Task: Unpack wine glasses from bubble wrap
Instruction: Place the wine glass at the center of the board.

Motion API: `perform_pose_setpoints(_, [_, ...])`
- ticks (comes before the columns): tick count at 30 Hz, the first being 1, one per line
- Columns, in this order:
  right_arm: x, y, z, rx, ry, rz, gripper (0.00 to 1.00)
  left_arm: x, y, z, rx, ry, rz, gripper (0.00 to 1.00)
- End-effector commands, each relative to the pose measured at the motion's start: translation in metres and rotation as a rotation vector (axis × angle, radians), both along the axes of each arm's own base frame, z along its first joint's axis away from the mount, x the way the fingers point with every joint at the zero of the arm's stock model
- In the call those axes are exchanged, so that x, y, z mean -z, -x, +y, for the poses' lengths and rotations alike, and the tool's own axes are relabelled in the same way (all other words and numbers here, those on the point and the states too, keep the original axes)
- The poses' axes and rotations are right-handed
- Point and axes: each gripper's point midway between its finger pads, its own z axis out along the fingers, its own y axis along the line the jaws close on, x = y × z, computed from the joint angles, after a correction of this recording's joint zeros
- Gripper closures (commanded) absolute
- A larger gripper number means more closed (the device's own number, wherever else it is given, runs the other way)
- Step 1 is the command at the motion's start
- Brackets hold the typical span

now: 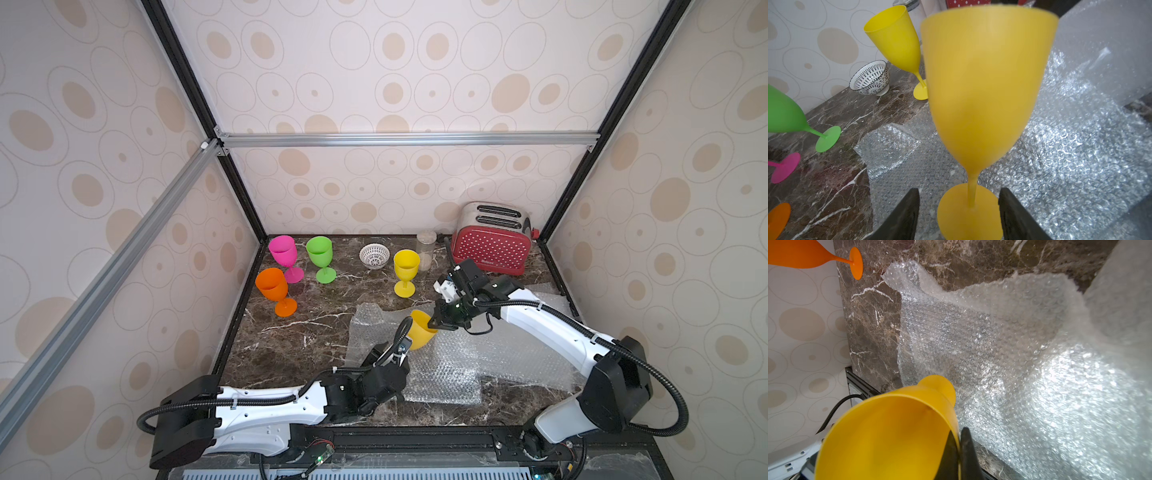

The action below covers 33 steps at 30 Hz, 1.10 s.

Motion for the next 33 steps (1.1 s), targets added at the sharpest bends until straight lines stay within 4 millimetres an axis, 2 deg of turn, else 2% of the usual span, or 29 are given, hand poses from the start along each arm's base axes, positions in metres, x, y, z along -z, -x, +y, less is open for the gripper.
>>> perform_pose_setpoints(1, [-0.013,-0.010,0.001,-0.031,0.075,-0.074,1.00,-0.005,-0.015,0.022,-0.093,0.133,0.057,0.38])
perform_pose_setpoints(5, [-0.028,-0.030,0.007,-0.049,0.182,-0.177,1.00,-0.010,-0.034,0.050,-0.175,0.262,0.122,0.38])
perform_pose_setpoints(10, [-0.037,-0.054,0.028,-0.093,0.290,-0.277,1.00,-0.007,-0.048,0.084,-0.272,0.322,0.188,0.38])
perform_pose_setpoints(18, [-0.062,-0.097,0.071,-0.056,0.267,-0.386,1.00,0.009,-0.061,0.126,-0.420,0.366,0.293,0.39])
perform_pose_setpoints(24, [-0.069,-0.128,0.088,-0.016,0.282,-0.443,1.00,0.018,-0.059,0.136,-0.440,0.423,0.335,0.39])
perform_pose_setpoints(28, [-0.073,-0.145,0.094,0.010,0.293,-0.476,1.00,0.021,-0.057,0.135,-0.429,0.447,0.348,0.39])
perform_pose_setpoints(29, [-0.067,-0.148,0.094,0.011,0.309,-0.476,1.00,0.022,-0.057,0.135,-0.426,0.450,0.349,0.40])
perform_pose_setpoints(30, [-0.074,-0.153,0.096,0.024,0.305,-0.499,1.00,0.022,-0.056,0.134,-0.422,0.452,0.351,0.40])
perform_pose_setpoints(33, [-0.062,-0.165,0.098,0.027,0.351,-0.513,1.00,0.023,-0.055,0.134,-0.418,0.452,0.355,0.40])
